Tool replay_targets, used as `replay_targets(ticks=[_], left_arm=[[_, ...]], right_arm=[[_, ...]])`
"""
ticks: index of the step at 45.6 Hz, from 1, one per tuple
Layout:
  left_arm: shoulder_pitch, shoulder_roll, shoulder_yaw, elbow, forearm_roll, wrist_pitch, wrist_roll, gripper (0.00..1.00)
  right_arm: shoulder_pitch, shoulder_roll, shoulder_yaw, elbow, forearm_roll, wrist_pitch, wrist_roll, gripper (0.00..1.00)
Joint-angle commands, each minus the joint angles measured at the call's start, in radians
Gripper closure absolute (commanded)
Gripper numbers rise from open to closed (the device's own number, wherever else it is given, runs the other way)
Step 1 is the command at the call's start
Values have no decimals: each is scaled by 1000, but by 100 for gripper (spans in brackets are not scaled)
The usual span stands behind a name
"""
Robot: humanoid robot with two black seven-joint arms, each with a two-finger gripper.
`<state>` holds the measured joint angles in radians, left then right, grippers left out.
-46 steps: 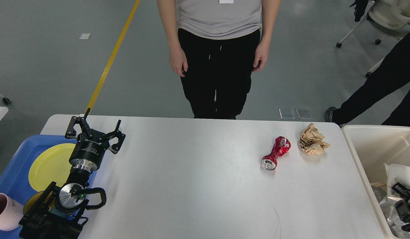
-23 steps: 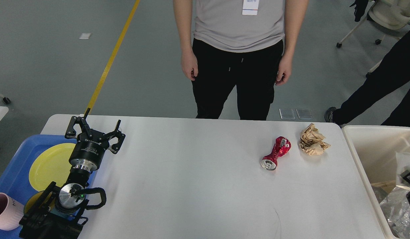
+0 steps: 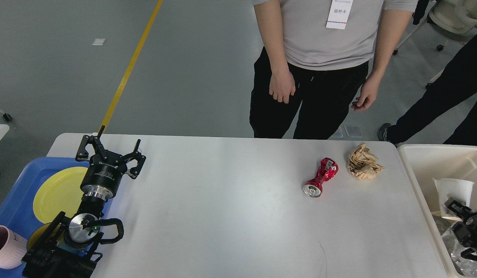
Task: Tidy desktop
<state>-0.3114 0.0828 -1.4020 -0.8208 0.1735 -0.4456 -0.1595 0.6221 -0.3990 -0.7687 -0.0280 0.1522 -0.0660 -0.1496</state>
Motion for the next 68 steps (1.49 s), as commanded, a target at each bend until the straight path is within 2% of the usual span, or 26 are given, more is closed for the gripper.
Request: replay_targets(ticks=[1, 3, 7, 11, 16, 20, 25, 30, 34, 38, 43, 48, 52, 56, 61, 68], left_arm=[[0, 0, 0, 0, 0, 1, 0, 3], [0, 0, 0, 0, 0, 1, 0, 3], [0, 0, 0, 0, 0, -1, 0, 3], [0, 0, 0, -1, 0, 1, 0, 3], [0, 0, 0, 0, 0, -1, 0, 3], [0, 0, 0, 0, 0, 1, 0, 3], [0, 0, 0, 0, 0, 1, 0, 3], [0, 0, 0, 0, -2, -1, 0, 3], [0, 0, -2, -1, 0, 1, 0, 3], [0, 0, 0, -1, 0, 1, 0, 3], [0, 0, 0, 0, 0, 1, 0, 3], [0, 0, 0, -1, 0, -1, 0, 3], [0, 0, 0, 0, 0, -1, 0, 3], [0, 0, 0, 0, 0, -1, 0, 3], [0, 0, 0, 0, -2, -1, 0, 3], [0, 0, 0, 0, 0, 1, 0, 3]], right_arm=[[-45, 40, -4, 62, -25, -6, -1, 0], [-48, 51, -11, 42, -28, -14, 2, 0], [-12, -11, 6, 34, -34, -2, 2, 0], [-55, 49, 6, 43, -40, -31, 1, 0], [-6, -26, 40, 32, -32, -15, 2, 0], [-41, 48, 14, 37, -65, -41, 2, 0], [5, -12, 55, 19, -28, -31, 2, 0], [-48, 46, 29, 27, -48, -61, 2, 0], [-2, -24, 55, 32, -34, -49, 4, 0], [-51, 38, 43, 46, -56, -69, 4, 0], [-15, 0, 74, 37, -40, -57, 4, 0], [-50, 45, 49, 39, -66, -69, 2, 0], [-30, 2, 68, 49, -62, -58, 2, 0], [-53, 45, 55, 40, -76, -78, 2, 0], [-38, -4, 75, 52, -69, -63, 2, 0], [-35, 11, 89, 43, -68, -69, -1, 0]])
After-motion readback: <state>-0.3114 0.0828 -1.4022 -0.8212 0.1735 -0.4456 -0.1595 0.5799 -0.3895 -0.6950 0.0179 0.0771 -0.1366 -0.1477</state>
